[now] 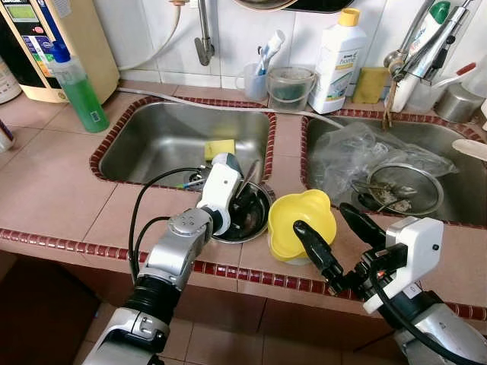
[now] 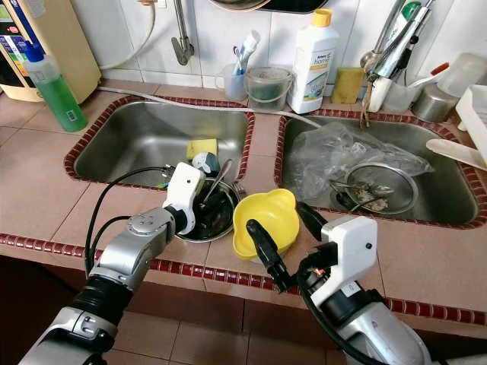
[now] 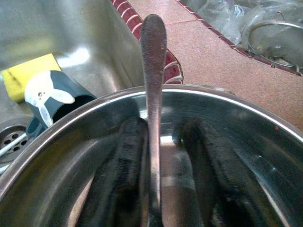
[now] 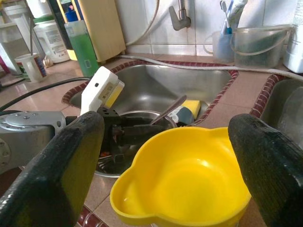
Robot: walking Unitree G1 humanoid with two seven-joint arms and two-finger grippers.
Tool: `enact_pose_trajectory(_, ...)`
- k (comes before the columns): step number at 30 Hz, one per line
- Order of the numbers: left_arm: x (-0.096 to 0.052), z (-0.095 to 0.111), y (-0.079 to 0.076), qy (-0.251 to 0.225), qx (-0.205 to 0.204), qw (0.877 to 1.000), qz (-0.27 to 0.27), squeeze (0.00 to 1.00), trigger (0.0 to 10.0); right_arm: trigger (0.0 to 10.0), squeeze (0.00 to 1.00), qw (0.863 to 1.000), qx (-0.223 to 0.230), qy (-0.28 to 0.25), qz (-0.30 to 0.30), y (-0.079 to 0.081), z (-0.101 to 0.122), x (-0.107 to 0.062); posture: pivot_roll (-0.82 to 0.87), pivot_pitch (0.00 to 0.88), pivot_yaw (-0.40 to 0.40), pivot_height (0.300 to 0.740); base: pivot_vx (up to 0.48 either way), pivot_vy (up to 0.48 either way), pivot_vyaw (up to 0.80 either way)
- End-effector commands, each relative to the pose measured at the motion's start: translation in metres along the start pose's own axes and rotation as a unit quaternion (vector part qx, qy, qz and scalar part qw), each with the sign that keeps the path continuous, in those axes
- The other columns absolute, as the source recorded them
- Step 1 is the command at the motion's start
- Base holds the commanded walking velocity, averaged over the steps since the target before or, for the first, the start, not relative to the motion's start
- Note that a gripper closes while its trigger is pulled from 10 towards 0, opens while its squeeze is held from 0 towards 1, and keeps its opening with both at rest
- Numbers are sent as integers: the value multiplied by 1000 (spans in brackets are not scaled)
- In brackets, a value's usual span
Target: Kitchen organization
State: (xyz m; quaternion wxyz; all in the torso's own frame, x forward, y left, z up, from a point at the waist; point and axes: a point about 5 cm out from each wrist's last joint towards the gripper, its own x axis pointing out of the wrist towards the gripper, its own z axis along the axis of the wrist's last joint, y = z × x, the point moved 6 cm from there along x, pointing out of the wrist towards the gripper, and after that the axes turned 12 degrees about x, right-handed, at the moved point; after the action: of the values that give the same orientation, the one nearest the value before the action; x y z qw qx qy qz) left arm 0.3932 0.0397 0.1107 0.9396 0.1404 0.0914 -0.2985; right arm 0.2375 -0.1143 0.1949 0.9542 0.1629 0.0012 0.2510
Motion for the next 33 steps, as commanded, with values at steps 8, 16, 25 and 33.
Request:
enact_pose_trajectory(8,-1,2,-1,-5,-1,1000,-4,0,0,10000,0,1000,-8,-9,8,5,6,0,-261,114,54,740,0,0,0)
enact_pose_trajectory(16,-1,3,-1,-7,-2,1000,-5,0,0,10000,0,1000,-8,-9,9,5,6,1,-259,110,53,740,0,0,0)
enact_pose_trajectory(25,-1,6,2,-12,3,1000,-3,0,0,10000,0,1000,-10,-10,16,4,6,5,-250,92,47,740,0,0,0)
enact_pose_trajectory(33,-1,11,9,-19,8,1000,3,0,0,10000,0,999,-15,-12,25,4,6,10,-240,61,41,740,0,0,0)
